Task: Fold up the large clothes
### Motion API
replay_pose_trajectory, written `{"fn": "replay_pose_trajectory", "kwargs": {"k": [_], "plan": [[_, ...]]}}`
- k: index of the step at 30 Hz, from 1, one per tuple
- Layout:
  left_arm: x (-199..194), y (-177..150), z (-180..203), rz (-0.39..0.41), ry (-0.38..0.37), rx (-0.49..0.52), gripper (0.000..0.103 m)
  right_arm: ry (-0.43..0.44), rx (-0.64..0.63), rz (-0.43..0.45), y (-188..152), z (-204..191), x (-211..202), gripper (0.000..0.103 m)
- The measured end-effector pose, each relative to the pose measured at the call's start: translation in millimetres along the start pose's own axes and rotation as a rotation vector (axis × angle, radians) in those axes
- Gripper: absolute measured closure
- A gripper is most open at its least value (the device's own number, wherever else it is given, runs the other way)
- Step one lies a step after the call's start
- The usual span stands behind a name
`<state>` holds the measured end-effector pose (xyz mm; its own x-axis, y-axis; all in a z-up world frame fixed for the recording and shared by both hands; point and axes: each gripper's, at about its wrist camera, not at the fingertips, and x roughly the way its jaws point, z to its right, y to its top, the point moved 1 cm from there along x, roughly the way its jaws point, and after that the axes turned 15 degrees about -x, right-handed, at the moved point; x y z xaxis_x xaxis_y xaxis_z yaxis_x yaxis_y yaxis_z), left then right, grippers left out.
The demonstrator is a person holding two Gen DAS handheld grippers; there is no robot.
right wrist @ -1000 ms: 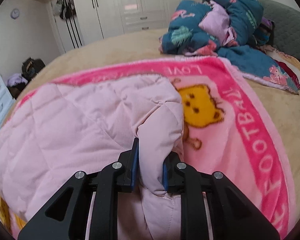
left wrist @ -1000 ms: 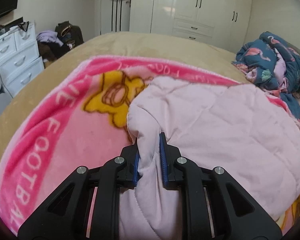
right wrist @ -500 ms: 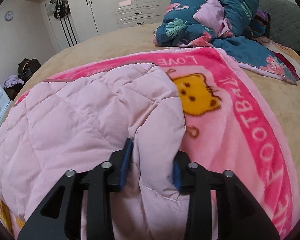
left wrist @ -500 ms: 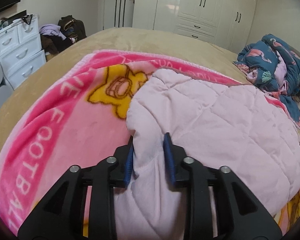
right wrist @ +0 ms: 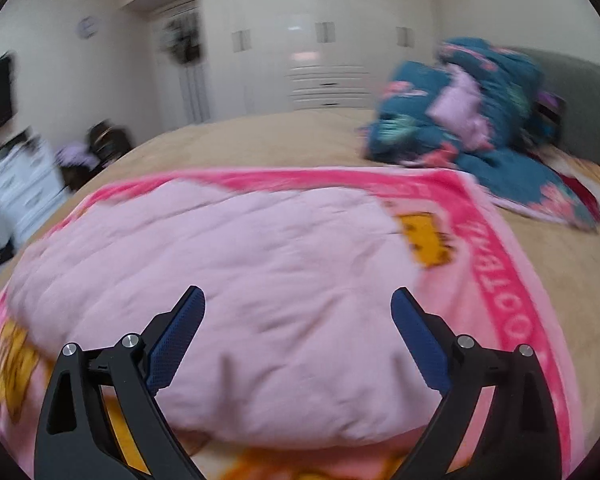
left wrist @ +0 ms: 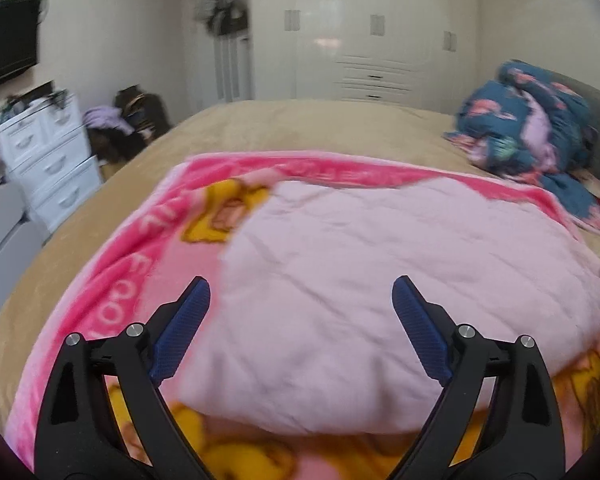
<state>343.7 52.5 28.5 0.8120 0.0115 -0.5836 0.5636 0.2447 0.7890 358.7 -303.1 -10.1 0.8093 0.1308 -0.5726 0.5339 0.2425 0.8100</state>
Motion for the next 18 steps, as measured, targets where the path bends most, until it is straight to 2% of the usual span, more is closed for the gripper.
{"fn": "replay_pose_trajectory", "kwargs": {"k": [3, 5, 6, 8, 9, 11, 13, 18], "plan": [[8.4, -15.7, 33.7, -0.071, -0.071, 0.06, 0.018, 0.054, -0.083, -0.034, 5.7, -26.8, 11.7, 0.009], [20.1, -24.8, 49.7, -0.108, -0.077, 0.102, 0.018, 0.082, -0.108, -0.072, 8.9, -36.8, 22.1, 0.01], [32.5, -30.3, 57.6, -0.158, -0.08, 0.113, 0.018, 0.091, -0.114, -0.097, 9.5, -41.5, 29.2, 0.009], [51.5, -36.4, 60.4, -0.206, -0.078, 0.09, 0.015, 0.103, -0.104, -0.182, 7.2, -45.2, 51.8, 0.008], [57.7, -38.6, 59.7, -0.218, -0.074, 0.082, 0.011, 0.111, -0.091, -0.205, 5.7, -46.0, 59.2, 0.006], [75.9, -41.5, 53.7, -0.256, -0.076, 0.052, 0.008, 0.146, -0.021, -0.244, 1.6, -40.7, 76.0, 0.004], [87.5, -40.9, 49.6, -0.274, -0.085, 0.031, 0.008, 0.145, 0.011, -0.256, -0.2, -39.5, 86.8, 0.004], [87.6, -43.3, 53.4, -0.287, -0.075, 0.02, 0.008, 0.112, 0.016, -0.272, -0.6, -44.9, 96.3, 0.004]]}}
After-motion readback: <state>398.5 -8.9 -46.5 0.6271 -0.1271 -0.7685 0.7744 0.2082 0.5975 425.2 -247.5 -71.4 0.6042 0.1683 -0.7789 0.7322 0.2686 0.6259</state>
